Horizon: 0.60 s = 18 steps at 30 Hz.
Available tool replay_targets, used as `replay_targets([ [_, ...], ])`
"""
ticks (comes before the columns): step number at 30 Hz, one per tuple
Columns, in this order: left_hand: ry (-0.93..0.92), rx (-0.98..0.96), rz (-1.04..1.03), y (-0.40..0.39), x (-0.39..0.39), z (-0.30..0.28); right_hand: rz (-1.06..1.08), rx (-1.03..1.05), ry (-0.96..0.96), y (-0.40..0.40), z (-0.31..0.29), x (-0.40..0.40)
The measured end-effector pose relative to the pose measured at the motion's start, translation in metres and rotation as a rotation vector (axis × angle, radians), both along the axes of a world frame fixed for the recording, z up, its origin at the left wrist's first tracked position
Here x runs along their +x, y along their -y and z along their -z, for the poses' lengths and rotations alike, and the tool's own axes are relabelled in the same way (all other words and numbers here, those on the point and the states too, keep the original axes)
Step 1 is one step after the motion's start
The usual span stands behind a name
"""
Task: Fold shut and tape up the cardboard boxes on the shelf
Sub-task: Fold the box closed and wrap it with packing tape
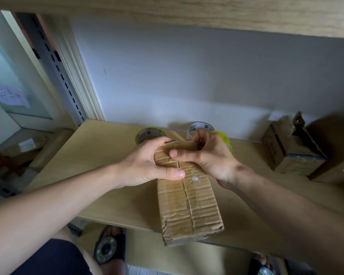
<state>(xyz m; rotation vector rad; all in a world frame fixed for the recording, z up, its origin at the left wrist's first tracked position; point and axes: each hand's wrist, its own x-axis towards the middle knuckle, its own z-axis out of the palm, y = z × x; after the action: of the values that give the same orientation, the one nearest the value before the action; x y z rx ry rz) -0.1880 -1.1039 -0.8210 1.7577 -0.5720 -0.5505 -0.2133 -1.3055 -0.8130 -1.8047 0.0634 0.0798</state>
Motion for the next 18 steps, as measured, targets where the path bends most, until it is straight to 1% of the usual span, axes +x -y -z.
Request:
replay_targets([
  [6, 0.102, 0.006, -0.092, 0.006, -0.001, 0.0, 0.141, 0.002, -0.023, -0.009, -0.003, 0.008],
  [9, 0.085, 0.006, -0.117, 0.008, 0.001, -0.001, 0.187, -0.001, -0.021, -0.011, 0.0, 0.013],
  [12, 0.087, 0.005, -0.123, 0.015, 0.0, -0.003, 0.284, -0.069, -0.003, -0.008, 0.005, 0.02],
  [14, 0.085, -0.001, -0.154, 0.02, 0.001, -0.002, 0.291, -0.055, 0.002, -0.005, 0.007, 0.023],
  [18, 0.047, 0.003, -0.22, 0.026, 0.003, 0.001, 0.231, -0.012, 0.044, -0.001, 0.012, 0.019],
])
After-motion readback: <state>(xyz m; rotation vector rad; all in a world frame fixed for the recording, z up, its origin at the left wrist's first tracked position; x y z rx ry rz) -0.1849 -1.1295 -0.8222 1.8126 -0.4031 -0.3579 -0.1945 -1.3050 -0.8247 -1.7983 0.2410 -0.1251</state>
